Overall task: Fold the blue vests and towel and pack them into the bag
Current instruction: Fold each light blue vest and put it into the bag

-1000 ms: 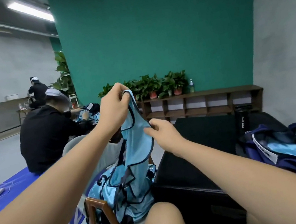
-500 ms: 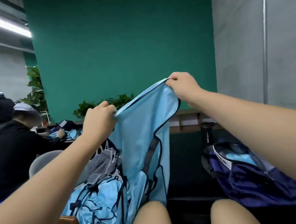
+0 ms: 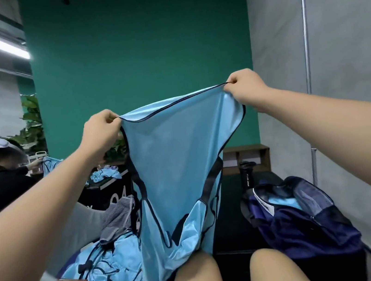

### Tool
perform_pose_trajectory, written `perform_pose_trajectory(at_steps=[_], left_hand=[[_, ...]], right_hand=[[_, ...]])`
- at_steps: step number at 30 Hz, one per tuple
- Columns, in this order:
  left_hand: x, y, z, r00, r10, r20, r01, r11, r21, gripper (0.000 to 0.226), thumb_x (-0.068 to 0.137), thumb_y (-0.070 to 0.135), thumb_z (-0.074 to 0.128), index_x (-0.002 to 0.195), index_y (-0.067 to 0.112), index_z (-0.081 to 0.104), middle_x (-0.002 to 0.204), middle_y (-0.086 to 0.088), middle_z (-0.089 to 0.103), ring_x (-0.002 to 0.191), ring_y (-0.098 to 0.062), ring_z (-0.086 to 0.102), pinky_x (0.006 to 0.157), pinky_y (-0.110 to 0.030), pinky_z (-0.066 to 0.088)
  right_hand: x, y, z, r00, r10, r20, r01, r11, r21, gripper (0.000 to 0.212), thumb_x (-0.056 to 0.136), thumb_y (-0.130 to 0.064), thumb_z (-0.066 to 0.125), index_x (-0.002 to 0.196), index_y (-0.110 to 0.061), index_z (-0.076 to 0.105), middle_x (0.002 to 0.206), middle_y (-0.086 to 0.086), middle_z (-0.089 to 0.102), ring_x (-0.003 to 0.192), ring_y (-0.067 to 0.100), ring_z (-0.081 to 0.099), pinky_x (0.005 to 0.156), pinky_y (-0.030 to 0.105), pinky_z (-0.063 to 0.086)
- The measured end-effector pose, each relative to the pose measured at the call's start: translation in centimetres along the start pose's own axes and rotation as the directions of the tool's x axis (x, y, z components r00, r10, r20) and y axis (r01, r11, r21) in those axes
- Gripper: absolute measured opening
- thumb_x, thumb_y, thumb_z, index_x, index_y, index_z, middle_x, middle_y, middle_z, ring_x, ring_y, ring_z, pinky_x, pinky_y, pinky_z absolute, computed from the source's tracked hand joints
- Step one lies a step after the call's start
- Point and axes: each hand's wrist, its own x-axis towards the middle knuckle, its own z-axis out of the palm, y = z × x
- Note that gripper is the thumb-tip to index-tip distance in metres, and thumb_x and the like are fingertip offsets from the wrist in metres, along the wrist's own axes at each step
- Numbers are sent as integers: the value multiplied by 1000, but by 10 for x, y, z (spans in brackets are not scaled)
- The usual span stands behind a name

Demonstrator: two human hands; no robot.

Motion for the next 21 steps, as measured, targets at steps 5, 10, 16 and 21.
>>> perform_pose_trajectory(at_steps=[5, 10, 16, 21], left_hand=[[-11, 15, 6, 984, -45, 171, 80, 976, -202, 13, 96, 24, 64, 88, 14, 70, 67, 7, 62, 52, -8, 51, 52, -22, 38], [-26, 37, 36, 964, -38, 265, 102, 968, -232, 18, 90, 23, 64, 87, 6, 70, 65, 3, 63, 56, -14, 51, 59, -27, 40], [-47, 76, 76, 943, -43, 329, 141, 950, -278, 17, 94, 16, 58, 78, 13, 65, 64, 0, 64, 56, -14, 59, 55, -23, 45], [-64, 104, 97, 931, -32, 363, 187, 897, -401, 11, 96, 10, 56, 89, 7, 63, 70, -9, 67, 61, -19, 72, 50, -21, 50]], right_hand=[[-12, 22, -17, 997, -7, 73, 21, 981, -194, 18, 95, -17, 55, 89, -8, 70, 93, 7, 69, 86, 27, 58, 62, 31, 42], [-40, 25, -14, 931, 77, 357, 77, 915, -396, 16, 93, -16, 64, 103, -15, 76, 112, 2, 73, 107, 28, 66, 84, 35, 55], [-95, -17, 32, 824, 27, 567, -25, 1000, -12, 37, 97, -45, 73, 100, -9, 74, 90, 9, 81, 74, 17, 76, 68, 29, 59], [-150, -23, 89, 676, 100, 730, -111, 993, -34, 63, 88, -60, 80, 99, 2, 71, 82, 12, 80, 75, 25, 80, 64, 34, 64]])
